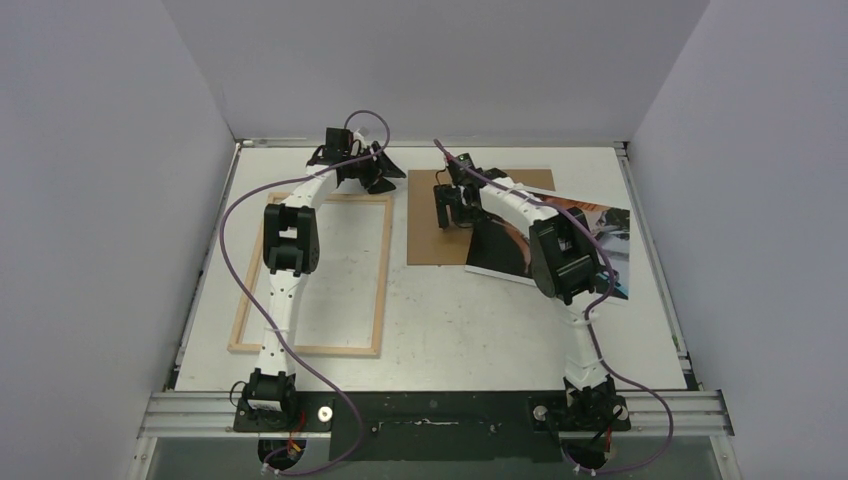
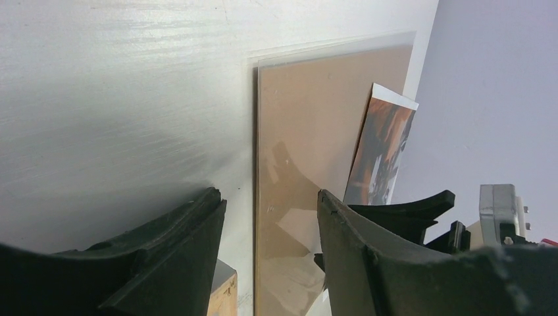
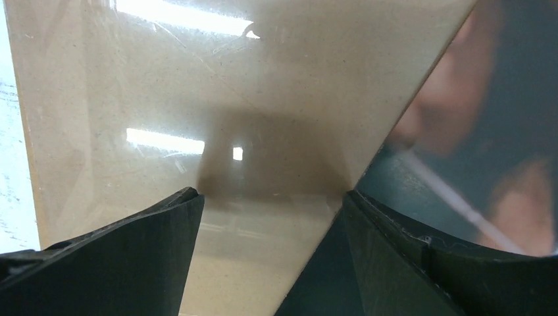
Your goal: Put the photo into the frame
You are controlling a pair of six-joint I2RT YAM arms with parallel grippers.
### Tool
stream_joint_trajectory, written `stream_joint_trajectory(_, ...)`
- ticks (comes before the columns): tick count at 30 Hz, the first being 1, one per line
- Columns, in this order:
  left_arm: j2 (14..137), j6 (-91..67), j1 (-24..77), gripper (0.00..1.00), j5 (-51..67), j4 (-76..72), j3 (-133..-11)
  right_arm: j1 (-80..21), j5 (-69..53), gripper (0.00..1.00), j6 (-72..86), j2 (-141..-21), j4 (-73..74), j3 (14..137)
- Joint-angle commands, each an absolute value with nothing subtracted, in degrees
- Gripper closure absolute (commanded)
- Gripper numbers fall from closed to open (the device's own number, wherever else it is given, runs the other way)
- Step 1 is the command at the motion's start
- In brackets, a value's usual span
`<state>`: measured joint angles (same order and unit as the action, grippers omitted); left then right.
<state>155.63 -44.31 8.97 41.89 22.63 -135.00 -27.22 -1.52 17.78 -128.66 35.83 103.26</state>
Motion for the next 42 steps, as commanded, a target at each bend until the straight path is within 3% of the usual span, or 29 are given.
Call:
stream_joint_trajectory(1, 156.4, -42.8, 9.4, 0.47, 41.6, 21.7, -133.6, -29.3, 5.5, 0.21, 17.1, -128.4, 39.5, 111.5)
stream_joint_trajectory(3, 156.3, -42.8, 9.5, 0.47, 41.3, 21.4, -133.3, -30.5, 9.8, 0.19, 15.5, -131.8, 41.9, 117.3)
stream_joint_trajectory(7, 156.6, -43.2, 9.7, 0.47, 41.3, 21.0, -133.3, -32.6, 16.3, 0.06, 11.8, -137.1, 41.7, 123.2)
stream_joint_trajectory(13, 156.8, -43.7, 10.2, 0.47, 41.1, 20.9, -133.3, -32.7, 12.3, 0.01, 12.0, -141.9, 42.6, 128.5)
stream_joint_trajectory(29, 157.6, -44.6, 10.4, 0.47, 40.3, 21.5, -133.5, -31.7, -6.4, 0.0, 16.9, -142.9, 45.3, 123.1)
stream_joint_trajectory(42, 156.5, -42.5, 10.8, 0.47, 40.7, 23.5, -132.2, -33.7, -12.5, 0.0, 16.7, -137.4, 42.6, 112.0)
